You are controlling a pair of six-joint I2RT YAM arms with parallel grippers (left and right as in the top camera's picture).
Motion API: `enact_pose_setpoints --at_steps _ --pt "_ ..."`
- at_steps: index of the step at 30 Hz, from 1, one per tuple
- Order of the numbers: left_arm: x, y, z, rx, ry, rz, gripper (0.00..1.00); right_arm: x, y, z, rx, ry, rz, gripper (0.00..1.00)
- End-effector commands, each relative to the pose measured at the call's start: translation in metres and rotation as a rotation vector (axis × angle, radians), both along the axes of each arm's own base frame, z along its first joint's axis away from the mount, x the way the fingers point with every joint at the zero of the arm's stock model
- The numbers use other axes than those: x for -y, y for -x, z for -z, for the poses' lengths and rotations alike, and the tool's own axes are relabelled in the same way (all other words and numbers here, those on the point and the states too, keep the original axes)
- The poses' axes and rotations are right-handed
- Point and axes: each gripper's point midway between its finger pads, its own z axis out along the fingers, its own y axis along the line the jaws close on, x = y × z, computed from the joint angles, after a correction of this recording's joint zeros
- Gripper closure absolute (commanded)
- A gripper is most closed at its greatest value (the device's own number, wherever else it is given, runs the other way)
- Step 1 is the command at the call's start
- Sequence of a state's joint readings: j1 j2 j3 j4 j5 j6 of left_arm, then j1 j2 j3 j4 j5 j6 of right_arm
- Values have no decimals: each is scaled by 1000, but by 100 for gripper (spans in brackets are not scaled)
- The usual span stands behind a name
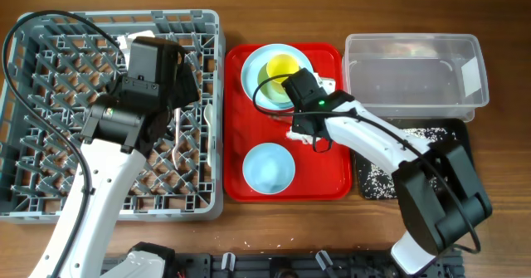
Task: Sort waste into correct bins and load items into the dishwasher rack
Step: 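Grasp the red wrapper on the red tray with the right gripper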
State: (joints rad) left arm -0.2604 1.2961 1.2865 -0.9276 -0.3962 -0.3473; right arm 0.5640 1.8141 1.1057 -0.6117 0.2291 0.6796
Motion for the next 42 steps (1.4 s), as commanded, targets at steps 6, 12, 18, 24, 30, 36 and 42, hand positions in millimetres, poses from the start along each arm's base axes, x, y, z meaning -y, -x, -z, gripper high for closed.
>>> enact_pose_setpoints --at_steps 6,12,18,24,30,36,42 --pt "-3 -1 -4 15 0 -20 0 31 -23 -181 413 -82 35 96" --pt "-3 -1 -4 15 0 -20 0 160 -30 -189 463 143 375 96" --pt "-3 -1 -4 15 0 -20 0 197 -64 -109 292 85 421 2" --pt "-3 -1 -4 15 0 -20 0 81 -37 -252 488 -244 -373 0" --pt "-3 -1 -4 15 0 -20 0 24 47 -166 165 -410 -690 21" --pt "-3 -1 -4 15 0 -20 0 -15 45 -63 84 -229 -901 29" --pt "-3 -1 -4 15 0 -20 0 -7 11 1 31 -93 -860 24"
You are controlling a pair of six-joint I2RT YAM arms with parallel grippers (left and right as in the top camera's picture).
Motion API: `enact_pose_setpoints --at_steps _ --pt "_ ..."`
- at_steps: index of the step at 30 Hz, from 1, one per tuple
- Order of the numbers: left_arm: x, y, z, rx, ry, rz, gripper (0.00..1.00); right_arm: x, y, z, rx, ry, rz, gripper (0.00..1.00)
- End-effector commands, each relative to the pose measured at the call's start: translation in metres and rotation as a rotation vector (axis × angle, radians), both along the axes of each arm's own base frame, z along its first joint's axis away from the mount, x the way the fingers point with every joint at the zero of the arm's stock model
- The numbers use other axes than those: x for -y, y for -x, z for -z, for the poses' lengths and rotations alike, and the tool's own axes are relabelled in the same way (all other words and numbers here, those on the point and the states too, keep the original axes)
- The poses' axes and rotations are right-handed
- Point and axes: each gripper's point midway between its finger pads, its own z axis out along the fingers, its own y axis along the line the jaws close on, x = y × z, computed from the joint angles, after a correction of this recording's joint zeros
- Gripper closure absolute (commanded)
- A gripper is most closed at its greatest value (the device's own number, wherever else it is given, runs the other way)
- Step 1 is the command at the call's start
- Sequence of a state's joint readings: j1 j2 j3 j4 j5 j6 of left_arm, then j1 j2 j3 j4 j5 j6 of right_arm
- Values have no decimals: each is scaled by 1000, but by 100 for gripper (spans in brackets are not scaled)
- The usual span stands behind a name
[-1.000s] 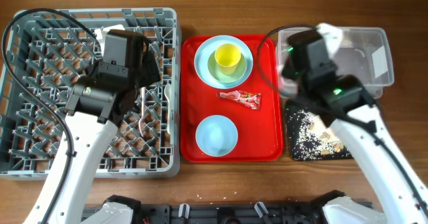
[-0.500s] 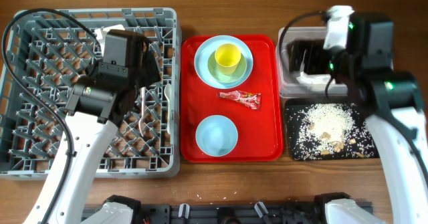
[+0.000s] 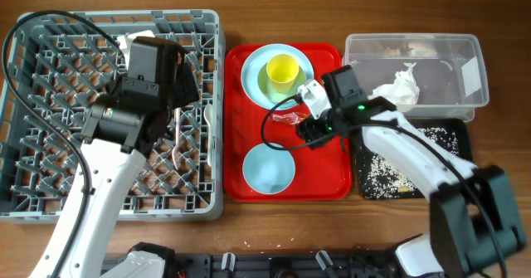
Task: Sort waste into correct bins and load items into the dishwasher rack
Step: 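Grasp the red wrapper on the red tray with the right gripper, then carry the red wrapper into the clear plastic bin and release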
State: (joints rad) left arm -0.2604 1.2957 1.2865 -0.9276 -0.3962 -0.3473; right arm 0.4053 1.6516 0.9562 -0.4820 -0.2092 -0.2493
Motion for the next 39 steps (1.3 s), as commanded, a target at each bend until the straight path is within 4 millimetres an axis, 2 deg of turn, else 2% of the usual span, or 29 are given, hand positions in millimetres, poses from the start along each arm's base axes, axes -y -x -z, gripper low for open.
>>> enact_pose_setpoints --at_steps 1,5,6,8,9,10,12,14,15,16,17,18,20,28,29,30,32,33,36,37,38,39 --pt "-3 -1 -4 15 0 -20 0 2 -5 27 -21 44 -5 24" --pt "-3 -1 -4 15 0 -20 0 1 -7 42 -21 63 -51 23" --pt "-3 -1 -4 15 0 -20 0 2 -6 43 -28 66 -51 30" --pt "-3 -1 -4 15 0 -20 0 5 2 45 -62 76 -43 71" --pt "-3 -1 -4 15 0 -20 0 7 6 45 -80 83 -43 82" --pt "-3 -1 -4 15 0 -20 0 8 8 40 -96 84 -25 91" --pt "-3 -1 -4 15 0 -20 0 7 9 18 -84 74 -27 95" --pt "-3 -1 -4 15 0 -20 0 5 5 -6 -32 47 -28 96" --pt "-3 -1 -4 15 0 -20 0 2 2 -27 22 19 -30 86" --pt "-3 -1 -4 15 0 -20 0 0 2 -39 48 -7 -35 77" --pt "-3 -1 -4 15 0 -20 0 -5 4 -47 57 -40 -47 62" --pt "-3 -1 -4 15 0 -20 0 -6 5 -46 56 -45 -54 39" --pt "-3 -1 -4 15 0 -20 0 -3 7 -31 46 -15 -77 27" --pt "-3 -1 -4 15 0 -20 0 -2 -1 50 -38 41 -84 24" --pt "-3 -1 -4 15 0 -20 0 -3 -1 53 -40 41 -85 28" --pt "-3 -1 -4 15 0 -20 0 -2 0 54 -48 44 -84 38" --pt "-3 -1 -4 15 0 -20 0 0 5 41 -78 47 -62 87" --pt "-3 -1 -4 15 0 -20 0 0 5 33 -94 35 -16 96" --pt "-3 -1 -4 15 0 -20 0 -26 5 -33 -79 -131 -38 96" --pt "-3 -1 -4 15 0 -20 0 -31 -1 -75 4 -182 -41 96" --pt "-3 -1 -4 15 0 -20 0 -26 -10 -112 105 -196 -4 96" --pt "-3 -1 -4 15 0 -20 0 -17 -17 -134 187 -188 46 96"
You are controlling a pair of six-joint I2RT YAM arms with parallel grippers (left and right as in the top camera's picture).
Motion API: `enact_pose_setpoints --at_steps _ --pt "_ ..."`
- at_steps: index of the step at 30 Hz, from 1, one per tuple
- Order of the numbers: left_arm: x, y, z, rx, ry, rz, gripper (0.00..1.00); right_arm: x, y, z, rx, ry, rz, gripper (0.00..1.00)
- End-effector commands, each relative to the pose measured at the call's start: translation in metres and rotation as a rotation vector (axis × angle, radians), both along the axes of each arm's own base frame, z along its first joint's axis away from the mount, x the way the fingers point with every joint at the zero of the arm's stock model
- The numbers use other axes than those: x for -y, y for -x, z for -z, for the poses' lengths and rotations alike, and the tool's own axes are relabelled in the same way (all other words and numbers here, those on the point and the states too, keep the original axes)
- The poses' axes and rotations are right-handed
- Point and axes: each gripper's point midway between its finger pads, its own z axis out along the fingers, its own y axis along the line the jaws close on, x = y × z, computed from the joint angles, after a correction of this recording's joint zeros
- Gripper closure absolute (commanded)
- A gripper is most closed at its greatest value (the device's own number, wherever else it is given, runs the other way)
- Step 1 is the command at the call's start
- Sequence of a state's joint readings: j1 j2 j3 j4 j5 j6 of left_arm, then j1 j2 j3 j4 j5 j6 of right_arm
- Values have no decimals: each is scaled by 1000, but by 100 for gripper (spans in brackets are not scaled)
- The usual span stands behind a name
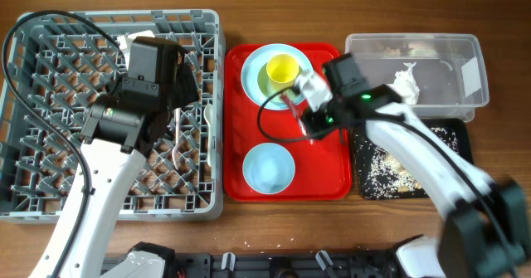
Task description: Sort waste into correct bins and load items into the dishwasher rack
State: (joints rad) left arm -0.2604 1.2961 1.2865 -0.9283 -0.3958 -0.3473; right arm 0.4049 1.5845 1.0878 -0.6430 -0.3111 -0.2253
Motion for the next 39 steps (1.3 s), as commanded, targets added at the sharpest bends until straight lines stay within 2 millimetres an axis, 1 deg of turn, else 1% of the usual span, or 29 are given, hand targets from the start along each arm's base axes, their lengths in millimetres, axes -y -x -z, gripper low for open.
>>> enact_pose_setpoints --at_steps 1,2,3,4,5,8,9,10,11,12,13,14,16,17,18,19,20,22,23,24,25,26,27,29,30,31,32,35,39 --pt "-3 -1 -4 16 0 -21 0 26 -30 -98 284 -27 206 96" --pt "-3 -1 -4 16 0 -21 0 50 -38 -106 333 35 325 96" --pt "-3 -1 -4 16 0 -21 0 89 -48 -107 370 141 500 96" --pt "-3 -1 -4 16 0 -21 0 122 -54 -98 370 219 631 96" --pt "-3 -1 -4 16 0 -21 0 138 -58 -86 351 236 693 96" --pt "-3 -1 -4 16 0 -21 0 185 -83 -36 265 230 911 96" --pt "-3 -1 -4 16 0 -21 0 198 -89 -21 232 221 959 73" --pt "-3 -1 -4 16 0 -21 0 201 -91 -14 206 198 959 39" --pt "-3 -1 -4 16 0 -21 0 200 -92 -13 186 164 940 26" --pt "-3 -1 -4 16 0 -21 0 199 -92 -26 195 130 938 22" --pt "-3 -1 -4 16 0 -21 0 198 -89 -49 229 103 939 19" --pt "-3 -1 -4 16 0 -21 0 195 -78 -99 299 33 941 15" --pt "-3 -1 -4 16 0 -21 0 191 -48 -173 432 -88 948 12" --pt "-3 -1 -4 16 0 -21 0 192 -24 -211 520 -162 964 7" --pt "-3 -1 -4 16 0 -21 0 193 7 -246 607 -234 978 4" --pt "-3 -1 -4 16 0 -21 0 194 43 -272 679 -302 989 2" --pt "-3 -1 -4 16 0 -21 0 195 76 -290 739 -360 997 0" --pt "-3 -1 -4 16 0 -21 0 201 141 -314 862 -461 1016 0" --pt "-3 -1 -4 16 0 -21 0 208 167 -319 908 -503 1055 0" --pt "-3 -1 -4 16 0 -21 0 226 213 -322 995 -585 1161 0" --pt "-3 -1 -4 16 0 -21 0 239 240 -323 1057 -636 1238 0" --pt "-3 -1 -4 16 0 -21 0 258 272 -321 1135 -694 1351 0" --pt "-3 -1 -4 16 0 -21 0 274 296 -319 1208 -707 1433 0" --pt "-3 -1 -4 16 0 -21 0 298 316 -310 1249 -628 1595 0" --pt "-3 -1 -4 16 0 -21 0 302 317 -304 1237 -591 1622 0" --pt "-3 -1 -4 16 0 -21 0 302 315 -297 1214 -563 1624 0" --pt "-3 -1 -4 16 0 -21 0 301 314 -284 1170 -508 1628 1" --pt "-3 -1 -4 16 0 -21 0 301 315 -244 1007 -486 1704 0" --pt "-3 -1 -4 16 0 -21 0 302 328 -193 805 -446 1829 0"
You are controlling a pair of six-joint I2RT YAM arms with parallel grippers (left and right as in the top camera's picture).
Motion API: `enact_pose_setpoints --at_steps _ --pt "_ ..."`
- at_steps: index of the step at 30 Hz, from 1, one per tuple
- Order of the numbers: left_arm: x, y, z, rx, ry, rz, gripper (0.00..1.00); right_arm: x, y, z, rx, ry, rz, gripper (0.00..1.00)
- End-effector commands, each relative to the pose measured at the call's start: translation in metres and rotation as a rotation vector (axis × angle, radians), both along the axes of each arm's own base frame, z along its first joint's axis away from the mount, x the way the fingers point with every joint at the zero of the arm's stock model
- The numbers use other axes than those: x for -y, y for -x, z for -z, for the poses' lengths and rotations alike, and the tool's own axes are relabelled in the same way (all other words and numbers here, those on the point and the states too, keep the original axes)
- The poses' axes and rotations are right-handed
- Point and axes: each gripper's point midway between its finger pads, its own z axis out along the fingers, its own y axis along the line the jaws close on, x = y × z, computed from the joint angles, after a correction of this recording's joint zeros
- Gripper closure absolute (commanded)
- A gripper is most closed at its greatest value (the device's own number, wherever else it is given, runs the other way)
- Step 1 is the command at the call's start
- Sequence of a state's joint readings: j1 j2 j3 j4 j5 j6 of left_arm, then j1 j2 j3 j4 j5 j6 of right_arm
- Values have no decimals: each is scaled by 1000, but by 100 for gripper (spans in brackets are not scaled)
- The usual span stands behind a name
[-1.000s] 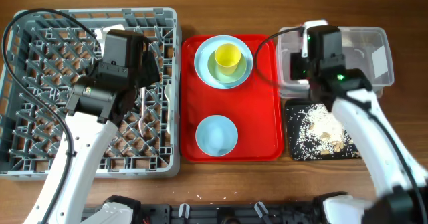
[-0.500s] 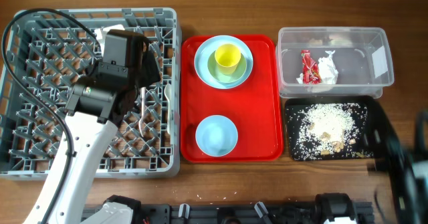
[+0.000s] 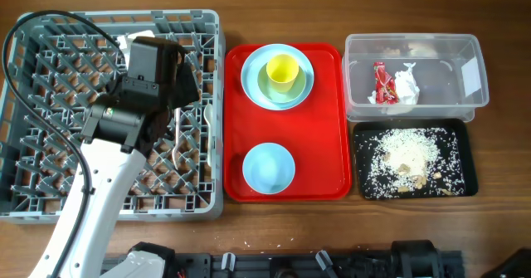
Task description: Sort waste into correct bins and load items into the dishwasher rack
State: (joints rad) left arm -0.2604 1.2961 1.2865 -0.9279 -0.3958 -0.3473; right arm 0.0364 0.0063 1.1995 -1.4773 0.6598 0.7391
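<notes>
A grey dishwasher rack [image 3: 50,187] fills the left of the table. My left arm's black wrist housing [image 3: 155,62] hangs over the rack's upper middle and hides the fingers beneath it. On the red tray [image 3: 319,153] a yellow cup [image 3: 282,69] stands on a green plate, which rests on a light blue plate [image 3: 253,79]. A light blue bowl [image 3: 269,167] sits nearer the front. The clear bin [image 3: 440,79] holds a red wrapper [image 3: 382,82] and a crumpled white tissue [image 3: 406,85]. My right arm is out of view.
A black tray [image 3: 460,174] with scattered rice and food scraps lies in front of the clear bin. A white utensil [image 3: 209,112] rests at the rack's right edge. Black cable loops over the rack's left part.
My right arm, which was over the tray's right side with the red wrapper at its gripper, has left the view. The wrapper now lies in the clear bin beside the tissue.
At first my right gripper was at the plates on the tray and no tissue showed in the bin. Then the tissue lay in the bin and the gripper was at the red wrapper. Now the wrapper is in the bin. The left arm stayed still.
</notes>
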Motion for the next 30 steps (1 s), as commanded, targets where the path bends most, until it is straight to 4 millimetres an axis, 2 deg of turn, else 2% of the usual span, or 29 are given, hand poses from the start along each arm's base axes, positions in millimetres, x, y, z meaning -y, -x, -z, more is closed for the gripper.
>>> enact_pose_setpoints --at_steps 1,5,9,11,12,30 --pt "-3 -1 -4 15 0 -21 0 3 10 23 6 -161 83 0" --pt "-3 -1 -4 15 0 -21 0 3 11 24 169 -372 156 0" --pt "-3 -1 -4 15 0 -21 0 3 11 24 405 -666 260 0" --pt "-3 -1 -4 15 0 -21 0 3 11 24 611 -919 348 0" --pt "-3 -1 -4 15 0 -21 0 3 10 23 674 -991 371 0" --pt "-3 -1 -4 15 0 -21 0 3 11 24 670 -991 373 0"
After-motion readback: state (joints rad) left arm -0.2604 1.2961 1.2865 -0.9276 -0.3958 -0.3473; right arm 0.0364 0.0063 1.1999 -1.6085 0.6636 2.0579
